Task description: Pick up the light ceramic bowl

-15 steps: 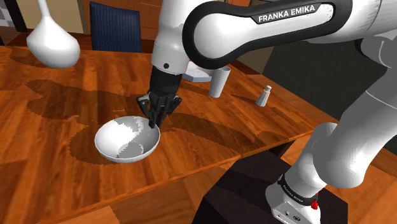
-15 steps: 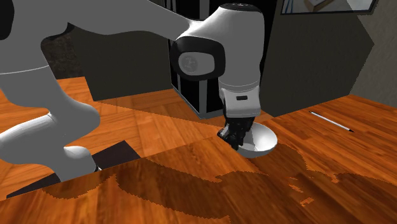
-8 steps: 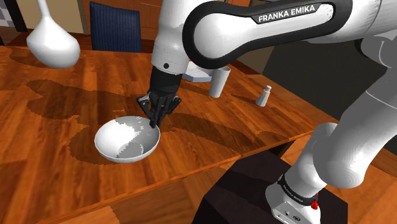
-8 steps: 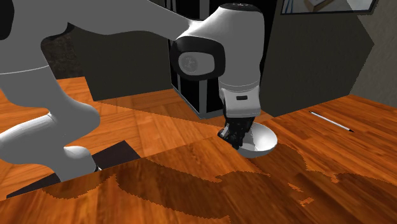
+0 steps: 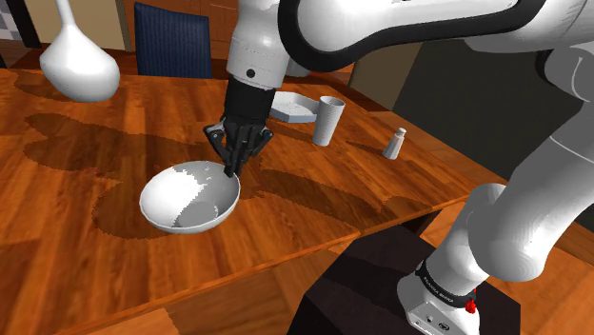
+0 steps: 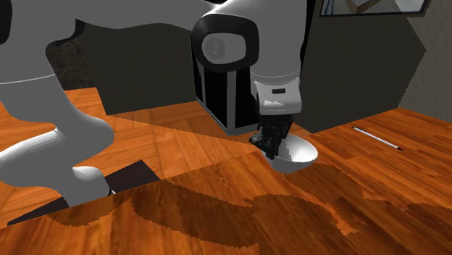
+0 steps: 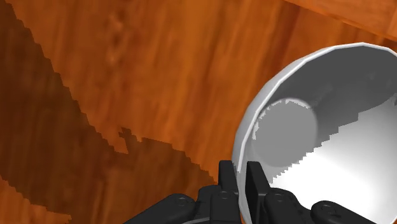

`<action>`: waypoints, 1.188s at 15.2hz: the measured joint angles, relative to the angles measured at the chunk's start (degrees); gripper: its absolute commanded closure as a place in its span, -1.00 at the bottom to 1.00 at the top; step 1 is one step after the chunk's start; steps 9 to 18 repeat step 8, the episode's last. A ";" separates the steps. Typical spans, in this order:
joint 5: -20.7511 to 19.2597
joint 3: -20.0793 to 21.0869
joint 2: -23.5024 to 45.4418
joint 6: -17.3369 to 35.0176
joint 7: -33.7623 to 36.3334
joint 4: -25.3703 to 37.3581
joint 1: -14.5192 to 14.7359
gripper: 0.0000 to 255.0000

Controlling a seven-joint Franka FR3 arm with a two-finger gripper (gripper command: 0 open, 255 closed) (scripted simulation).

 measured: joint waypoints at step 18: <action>-0.19 -0.25 -0.58 -5.90 0.73 5.41 -0.17 1.00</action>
